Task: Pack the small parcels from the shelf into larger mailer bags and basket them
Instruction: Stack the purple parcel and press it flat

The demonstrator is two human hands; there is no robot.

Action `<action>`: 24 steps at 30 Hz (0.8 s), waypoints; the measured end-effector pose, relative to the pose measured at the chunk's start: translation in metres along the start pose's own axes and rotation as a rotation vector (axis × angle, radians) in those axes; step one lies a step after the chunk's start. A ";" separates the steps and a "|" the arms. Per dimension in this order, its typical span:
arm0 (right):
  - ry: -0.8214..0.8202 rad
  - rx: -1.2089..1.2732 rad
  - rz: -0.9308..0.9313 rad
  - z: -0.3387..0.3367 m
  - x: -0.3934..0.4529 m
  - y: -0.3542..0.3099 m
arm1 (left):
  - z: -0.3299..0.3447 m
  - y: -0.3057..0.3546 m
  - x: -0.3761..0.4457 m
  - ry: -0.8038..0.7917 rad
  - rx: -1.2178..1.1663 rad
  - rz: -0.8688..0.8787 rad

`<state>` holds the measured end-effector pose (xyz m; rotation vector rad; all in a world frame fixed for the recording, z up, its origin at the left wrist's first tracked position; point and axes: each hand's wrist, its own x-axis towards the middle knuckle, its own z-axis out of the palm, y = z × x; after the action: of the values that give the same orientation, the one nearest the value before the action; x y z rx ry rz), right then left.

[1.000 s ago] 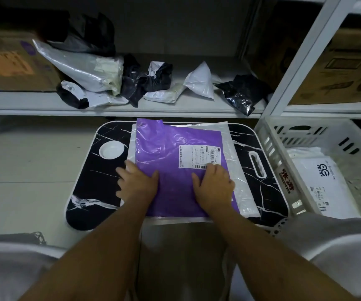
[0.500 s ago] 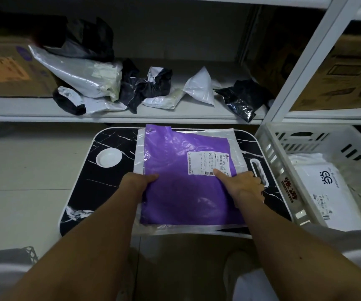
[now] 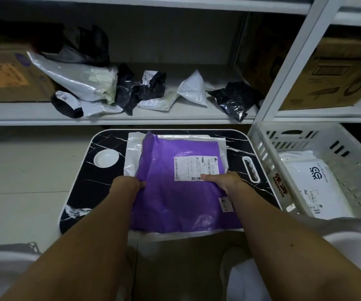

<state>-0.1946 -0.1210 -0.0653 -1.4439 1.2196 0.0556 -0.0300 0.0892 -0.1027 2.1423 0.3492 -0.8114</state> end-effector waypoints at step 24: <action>0.037 0.314 -0.313 -0.143 -0.124 -0.071 | 0.008 0.151 -0.128 0.048 -0.191 0.430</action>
<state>-0.2858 -0.1683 0.1089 -1.3438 0.9687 -0.3630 -0.0561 -0.0107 0.0657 1.9593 -0.0147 -0.4612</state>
